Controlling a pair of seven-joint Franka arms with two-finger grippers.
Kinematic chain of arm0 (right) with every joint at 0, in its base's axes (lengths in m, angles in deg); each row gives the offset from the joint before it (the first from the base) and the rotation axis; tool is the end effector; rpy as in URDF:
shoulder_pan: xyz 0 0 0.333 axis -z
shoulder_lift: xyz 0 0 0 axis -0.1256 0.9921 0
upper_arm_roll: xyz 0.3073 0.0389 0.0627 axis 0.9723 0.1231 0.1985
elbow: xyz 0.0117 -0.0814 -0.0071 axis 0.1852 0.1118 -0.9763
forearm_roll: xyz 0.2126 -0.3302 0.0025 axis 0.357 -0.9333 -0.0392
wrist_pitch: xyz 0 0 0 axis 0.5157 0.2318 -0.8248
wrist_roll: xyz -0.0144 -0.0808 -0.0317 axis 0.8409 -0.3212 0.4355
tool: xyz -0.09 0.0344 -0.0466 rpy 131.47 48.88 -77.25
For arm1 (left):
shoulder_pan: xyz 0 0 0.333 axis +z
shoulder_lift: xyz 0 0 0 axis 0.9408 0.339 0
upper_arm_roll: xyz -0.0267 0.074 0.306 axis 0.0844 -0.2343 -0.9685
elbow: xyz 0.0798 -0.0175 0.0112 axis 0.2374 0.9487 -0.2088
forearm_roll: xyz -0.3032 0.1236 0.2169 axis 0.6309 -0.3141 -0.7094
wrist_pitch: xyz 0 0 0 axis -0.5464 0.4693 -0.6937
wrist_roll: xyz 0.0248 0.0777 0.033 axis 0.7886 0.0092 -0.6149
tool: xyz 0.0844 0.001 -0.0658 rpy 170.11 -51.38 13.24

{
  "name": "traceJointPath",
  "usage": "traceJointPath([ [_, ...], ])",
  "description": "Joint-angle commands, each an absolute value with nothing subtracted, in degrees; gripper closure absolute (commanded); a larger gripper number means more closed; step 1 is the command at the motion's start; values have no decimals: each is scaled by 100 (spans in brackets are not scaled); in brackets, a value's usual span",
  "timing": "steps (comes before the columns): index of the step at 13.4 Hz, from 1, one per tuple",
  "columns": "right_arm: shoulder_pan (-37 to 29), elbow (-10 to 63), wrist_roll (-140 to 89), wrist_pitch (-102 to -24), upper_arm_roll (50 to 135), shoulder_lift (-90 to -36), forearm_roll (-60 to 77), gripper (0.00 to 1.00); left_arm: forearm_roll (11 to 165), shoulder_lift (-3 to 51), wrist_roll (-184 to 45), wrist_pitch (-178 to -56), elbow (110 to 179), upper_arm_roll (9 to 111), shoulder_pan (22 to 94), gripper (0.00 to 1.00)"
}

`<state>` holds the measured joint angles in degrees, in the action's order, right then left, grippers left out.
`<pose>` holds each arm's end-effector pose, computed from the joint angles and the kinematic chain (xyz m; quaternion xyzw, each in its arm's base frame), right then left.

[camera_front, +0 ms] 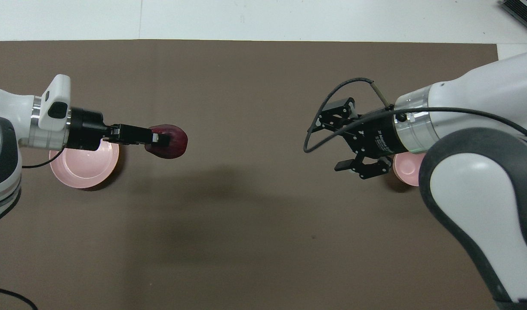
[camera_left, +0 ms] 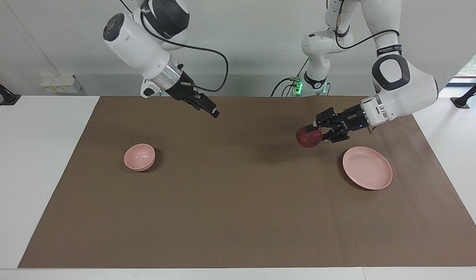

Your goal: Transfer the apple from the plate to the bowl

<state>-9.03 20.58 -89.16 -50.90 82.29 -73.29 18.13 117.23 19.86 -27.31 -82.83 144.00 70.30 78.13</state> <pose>0.5713 0.1921 0.5500 -0.8459 0.4175 0.1728 0.2834 0.5706 -0.1172 0.4736 0.8877 -0.0982 0.0075 0.4499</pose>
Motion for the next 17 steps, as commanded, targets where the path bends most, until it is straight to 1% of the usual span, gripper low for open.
traceJointPath([
  [1, -843, 2044, -10066, -5532, 8242, -6969, 2930, 0, 12059, 1812, -2952, -8280, 14547, 7209, 7801, 100],
  [2, -1017, 2096, -10157, -5647, 8251, -6898, 3265, 0, 12094, 1803, -2962, -8298, 14573, 7236, 7740, 100],
  [3, -1166, 2201, -10332, -6014, 8251, -6871, 3468, 0, 12104, 1785, -2988, -8403, 14582, 7236, 7652, 100],
  [4, -1229, 2359, -10481, -6392, 8260, -6844, 3966, 0, 12138, 1785, -3084, -8586, 14591, 7236, 7512, 100],
  [6, -1650, 2579, -10526, -7138, 8251, -6774, 4769, 0, 12139, 1785, -3321, -9034, 14591, 7236, 7204, 100],
  [7, -1721, 2597, -10527, -7282, 8251, -6661, 5006, 0, 12147, 1794, -3548, -9150, 14582, 7236, 7125, 100],
  [9, -1765, 2676, -10404, -7414, 8251, -6589, 5622, 0, 12148, 1802, -3822, -9404, 14582, 7245, 6896, 100],
  [12, -1853, 2861, -10195, -7432, 8251, -6616, 5703, 0, 12148, 1864, -4183, -9896, 14521, 7280, 6667, 100],
  [14, -2064, 2993, -9965, -7783, 8251, -6633, 5921, 0, 12139, 1882, -4210, -10178, 14512, 7324, 6623, 100],
  [17, -2099, 3037, -9929, -7819, 8251, -6651, 5931, 0, 12086, 1899, -4385, -10443, 14459, 7324, 6527, 100],
])
